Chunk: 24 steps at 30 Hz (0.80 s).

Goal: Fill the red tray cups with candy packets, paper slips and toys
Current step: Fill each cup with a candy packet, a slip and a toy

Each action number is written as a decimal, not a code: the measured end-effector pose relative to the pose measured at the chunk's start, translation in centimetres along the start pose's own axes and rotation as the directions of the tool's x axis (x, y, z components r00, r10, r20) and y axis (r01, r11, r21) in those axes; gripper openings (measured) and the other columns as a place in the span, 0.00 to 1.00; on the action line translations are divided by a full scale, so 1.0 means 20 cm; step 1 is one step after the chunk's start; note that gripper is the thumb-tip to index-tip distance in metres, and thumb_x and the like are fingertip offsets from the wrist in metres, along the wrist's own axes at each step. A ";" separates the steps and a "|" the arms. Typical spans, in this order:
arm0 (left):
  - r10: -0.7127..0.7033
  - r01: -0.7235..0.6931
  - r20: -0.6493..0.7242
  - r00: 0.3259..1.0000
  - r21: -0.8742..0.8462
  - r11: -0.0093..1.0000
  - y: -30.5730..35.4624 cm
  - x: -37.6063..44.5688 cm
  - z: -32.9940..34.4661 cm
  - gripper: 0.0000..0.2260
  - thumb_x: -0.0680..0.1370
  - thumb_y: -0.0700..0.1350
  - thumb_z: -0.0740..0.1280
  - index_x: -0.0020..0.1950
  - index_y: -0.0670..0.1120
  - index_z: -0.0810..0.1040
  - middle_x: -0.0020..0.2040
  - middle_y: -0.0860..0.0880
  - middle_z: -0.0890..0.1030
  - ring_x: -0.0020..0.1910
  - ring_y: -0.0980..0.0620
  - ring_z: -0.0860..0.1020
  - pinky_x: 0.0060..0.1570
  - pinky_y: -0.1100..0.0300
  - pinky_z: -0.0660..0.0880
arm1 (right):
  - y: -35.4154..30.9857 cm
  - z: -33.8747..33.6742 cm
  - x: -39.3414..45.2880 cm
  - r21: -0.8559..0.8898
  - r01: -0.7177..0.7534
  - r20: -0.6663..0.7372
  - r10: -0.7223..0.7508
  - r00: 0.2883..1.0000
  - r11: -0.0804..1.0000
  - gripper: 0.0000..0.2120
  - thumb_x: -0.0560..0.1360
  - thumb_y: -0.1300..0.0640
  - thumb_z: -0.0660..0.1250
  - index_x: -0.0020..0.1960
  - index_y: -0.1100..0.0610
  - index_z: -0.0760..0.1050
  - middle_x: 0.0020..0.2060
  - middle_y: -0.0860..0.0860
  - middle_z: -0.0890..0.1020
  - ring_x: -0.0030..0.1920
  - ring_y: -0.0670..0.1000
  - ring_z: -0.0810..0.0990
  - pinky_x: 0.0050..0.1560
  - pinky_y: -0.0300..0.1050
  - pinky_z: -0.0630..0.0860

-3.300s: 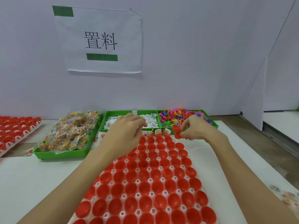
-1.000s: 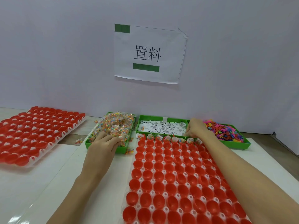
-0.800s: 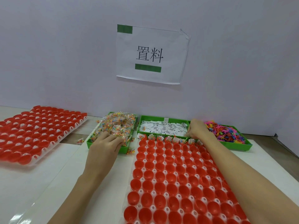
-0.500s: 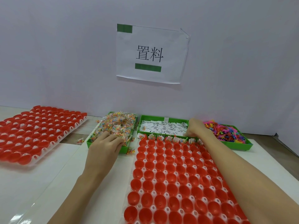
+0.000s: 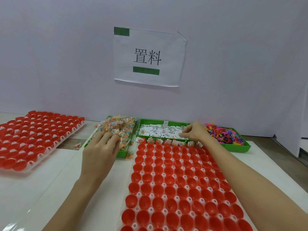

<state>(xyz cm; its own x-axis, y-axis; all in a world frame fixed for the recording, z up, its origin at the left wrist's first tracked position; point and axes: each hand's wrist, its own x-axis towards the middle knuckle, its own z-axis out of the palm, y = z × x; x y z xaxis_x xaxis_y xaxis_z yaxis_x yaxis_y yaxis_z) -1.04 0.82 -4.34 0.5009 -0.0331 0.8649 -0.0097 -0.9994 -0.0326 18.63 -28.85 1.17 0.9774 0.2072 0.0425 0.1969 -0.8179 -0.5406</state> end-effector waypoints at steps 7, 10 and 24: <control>-0.061 0.042 -0.049 0.997 -0.314 0.948 0.09 0.04 -0.04 0.03 0.81 0.39 0.71 0.52 0.40 0.84 0.45 0.48 0.84 0.42 0.49 0.80 0.42 0.56 0.79 | -0.03 -0.02 -0.08 0.236 0.082 -0.119 -0.055 0.991 0.968 0.09 0.78 0.54 0.73 0.52 0.59 0.85 0.47 0.52 0.85 0.47 0.50 0.81 0.49 0.44 0.74; -0.189 0.178 0.057 0.980 -0.664 0.726 0.23 0.08 -0.09 0.05 0.76 0.37 0.75 0.51 0.42 0.84 0.44 0.53 0.85 0.41 0.56 0.82 0.44 0.63 0.79 | -0.09 -0.03 -0.24 0.465 0.179 -0.157 -0.118 0.981 0.867 0.06 0.78 0.56 0.72 0.50 0.58 0.86 0.40 0.52 0.87 0.43 0.50 0.84 0.39 0.38 0.76; -0.274 0.655 0.632 0.725 -0.756 -0.011 0.51 0.11 -0.19 0.06 0.72 0.44 0.78 0.44 0.42 0.85 0.39 0.42 0.87 0.38 0.43 0.87 0.40 0.61 0.83 | -0.21 0.04 -0.79 0.592 0.362 -0.084 -0.392 0.916 0.720 0.05 0.78 0.56 0.73 0.52 0.52 0.86 0.38 0.50 0.87 0.38 0.47 0.86 0.40 0.36 0.80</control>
<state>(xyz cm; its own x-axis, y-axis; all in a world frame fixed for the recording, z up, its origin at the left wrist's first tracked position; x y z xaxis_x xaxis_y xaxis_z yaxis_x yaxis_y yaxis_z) -3.24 -9.42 -0.83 0.9130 0.2544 0.3190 -0.3257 -0.0164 0.9453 2.37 -28.34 2.09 0.8247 0.4654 0.3214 0.4504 -0.1965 -0.8710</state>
